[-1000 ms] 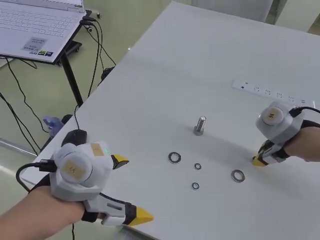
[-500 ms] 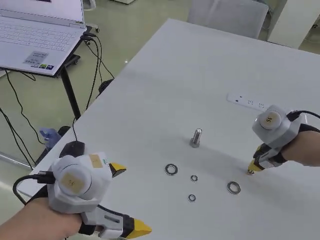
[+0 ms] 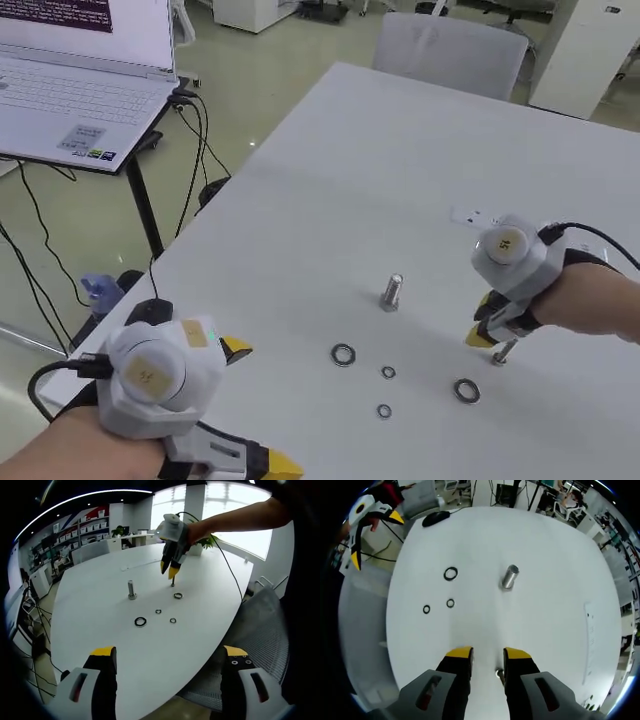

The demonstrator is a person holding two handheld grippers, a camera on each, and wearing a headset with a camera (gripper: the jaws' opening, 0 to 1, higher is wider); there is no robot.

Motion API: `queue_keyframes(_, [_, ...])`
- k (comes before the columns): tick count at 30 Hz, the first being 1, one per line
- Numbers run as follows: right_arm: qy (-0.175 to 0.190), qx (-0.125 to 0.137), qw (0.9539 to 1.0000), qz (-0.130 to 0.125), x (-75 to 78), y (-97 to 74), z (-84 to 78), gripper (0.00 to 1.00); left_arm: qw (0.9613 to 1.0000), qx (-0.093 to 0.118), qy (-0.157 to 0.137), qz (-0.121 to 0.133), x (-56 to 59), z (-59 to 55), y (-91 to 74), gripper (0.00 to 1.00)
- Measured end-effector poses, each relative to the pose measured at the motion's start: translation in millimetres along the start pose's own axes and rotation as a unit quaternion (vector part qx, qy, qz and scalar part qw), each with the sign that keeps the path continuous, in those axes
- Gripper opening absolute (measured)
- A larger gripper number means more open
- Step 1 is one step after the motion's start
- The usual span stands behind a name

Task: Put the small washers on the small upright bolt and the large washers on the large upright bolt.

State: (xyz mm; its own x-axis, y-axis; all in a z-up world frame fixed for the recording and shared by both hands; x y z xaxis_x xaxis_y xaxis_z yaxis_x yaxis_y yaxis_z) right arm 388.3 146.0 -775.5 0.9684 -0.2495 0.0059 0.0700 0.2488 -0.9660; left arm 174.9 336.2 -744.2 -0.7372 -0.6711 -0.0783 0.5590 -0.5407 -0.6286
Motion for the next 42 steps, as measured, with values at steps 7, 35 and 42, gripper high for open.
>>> queue_keyframes(7, [-0.016, 0.006, 0.9998, 0.009, -13.7, 6.0, 15.7, 0.26, 1.0000, -0.002, 0.001, 0.001, 1.8, -3.1, -2.1, 0.85])
queue_keyframes(35, [-0.068, 0.007, 0.9963, 0.052, -56.6, 51.5, 46.2, 0.26, 0.9999, 0.001, -0.008, 0.010, 5.5, -5.6, -2.8, 0.85])
queue_keyframes(42, [-0.076, 0.001, 0.9952, 0.061, -64.8, 62.6, 43.4, 0.26, 0.9999, -0.001, -0.007, 0.011, 5.4, -4.6, -1.8, 0.85])
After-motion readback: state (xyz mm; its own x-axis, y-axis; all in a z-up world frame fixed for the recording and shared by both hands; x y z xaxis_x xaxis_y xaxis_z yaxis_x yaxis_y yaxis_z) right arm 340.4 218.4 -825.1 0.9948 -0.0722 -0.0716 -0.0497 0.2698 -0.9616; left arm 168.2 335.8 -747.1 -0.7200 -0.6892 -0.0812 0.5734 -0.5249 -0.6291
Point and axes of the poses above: the centre of the closed fingertips' face, and the gripper's own axes: y roughly forward along the fingers, x roughly to its right, z roughly out of its top, the point moved 3 cm from there along -y, roughly backward along the fingers, and after that the axes turned 12 degrees about y, right-handed, at the moved point
